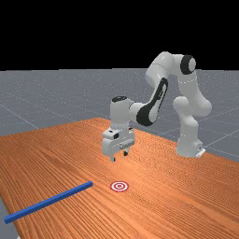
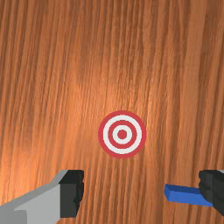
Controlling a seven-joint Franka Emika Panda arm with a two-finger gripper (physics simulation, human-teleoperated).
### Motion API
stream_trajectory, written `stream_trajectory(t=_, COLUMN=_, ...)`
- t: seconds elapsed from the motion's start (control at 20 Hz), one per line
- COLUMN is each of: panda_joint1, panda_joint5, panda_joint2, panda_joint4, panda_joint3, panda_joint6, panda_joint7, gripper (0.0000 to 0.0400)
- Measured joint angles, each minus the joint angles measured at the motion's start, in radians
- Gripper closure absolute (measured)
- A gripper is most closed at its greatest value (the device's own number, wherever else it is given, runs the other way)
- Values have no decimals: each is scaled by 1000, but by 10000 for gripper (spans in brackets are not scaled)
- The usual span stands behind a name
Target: Pull the pivot to the target area
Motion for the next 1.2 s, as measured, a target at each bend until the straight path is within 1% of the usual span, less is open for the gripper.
stream_trajectory(t=0.1, panda_joint1=-26, panda_joint5=-11, panda_joint2=1, panda_joint4=0, panda_joint3=21, panda_joint6=0, panda_joint7=-142, gripper=1)
stream_trajectory(t=0.15, panda_joint1=-27, panda_joint5=-10, panda_joint2=1, panda_joint4=0, panda_joint3=18, panda_joint6=0, panda_joint7=-133, gripper=0)
stream_trajectory(t=0.2, panda_joint1=-42, panda_joint5=-16, panda_joint2=1, panda_joint4=1, panda_joint3=29, panda_joint6=-1, panda_joint7=-213, gripper=0)
stream_trajectory(t=0.25, panda_joint1=-44, panda_joint5=-14, panda_joint2=1, panda_joint4=1, panda_joint3=25, panda_joint6=-1, panda_joint7=-205, gripper=0)
stream_trajectory(t=0.35, panda_joint1=-36, panda_joint5=-3, panda_joint2=1, panda_joint4=2, panda_joint3=5, panda_joint6=-1, panda_joint7=-109, gripper=0)
stream_trajectory(t=0.4, panda_joint1=-53, panda_joint5=-9, panda_joint2=2, panda_joint4=3, panda_joint3=16, panda_joint6=-1, panda_joint7=-196, gripper=0)
stream_trajectory(t=0.45, panda_joint1=-52, panda_joint5=-4, panda_joint2=2, panda_joint4=3, panda_joint3=8, panda_joint6=-2, panda_joint7=-162, gripper=0)
stream_trajectory(t=0.6, panda_joint1=-65, panda_joint5=-13, panda_joint2=46, panda_joint4=75, panda_joint3=19, panda_joint6=-29, panda_joint7=-231, gripper=0)
stream_trajectory(t=0.65, panda_joint1=-61, panda_joint5=-11, panda_joint2=53, panda_joint4=76, panda_joint3=13, panda_joint6=-18, panda_joint7=-198, gripper=0)
stream_trajectory(t=0.7, panda_joint1=-74, panda_joint5=-20, panda_joint2=64, panda_joint4=75, panda_joint3=28, panda_joint6=-6, panda_joint7=-274, gripper=0)
stream_trajectory(t=0.85, panda_joint1=-89, panda_joint5=-33, panda_joint2=89, panda_joint4=72, panda_joint3=44, panda_joint6=18, panda_joint7=-357, gripper=0)
stream_trajectory(t=0.9, panda_joint1=-101, panda_joint5=-42, panda_joint2=94, panda_joint4=72, panda_joint3=57, panda_joint6=22, panda_joint7=-424, gripper=0)
stream_trajectory(t=1.0, panda_joint1=-108, panda_joint5=-42, panda_joint2=97, panda_joint4=72, panda_joint3=57, panda_joint6=22, panda_joint7=-439, gripper=0)
stream_trajectory(t=1.05, panda_joint1=-134, panda_joint5=-55, panda_joint2=99, panda_joint4=75, panda_joint3=77, panda_joint6=20, panda_joint7=-559, gripper=0)
stream_trajectory(t=1.1, panda_joint1=-146, panda_joint5=-57, panda_joint2=101, panda_joint4=77, panda_joint3=79, panda_joint6=19, panda_joint7=-593, gripper=0)
stream_trajectory(t=1.15, panda_joint1=-150, panda_joint5=-52, panda_joint2=102, panda_joint4=80, panda_joint3=72, panda_joint6=18, panda_joint7=-577, gripper=0)
stream_trajectory(t=1.2, panda_joint1=-165, panda_joint5=-56, panda_joint2=104, panda_joint4=83, panda_joint3=77, panda_joint6=17, panda_joint7=-626, gripper=0)
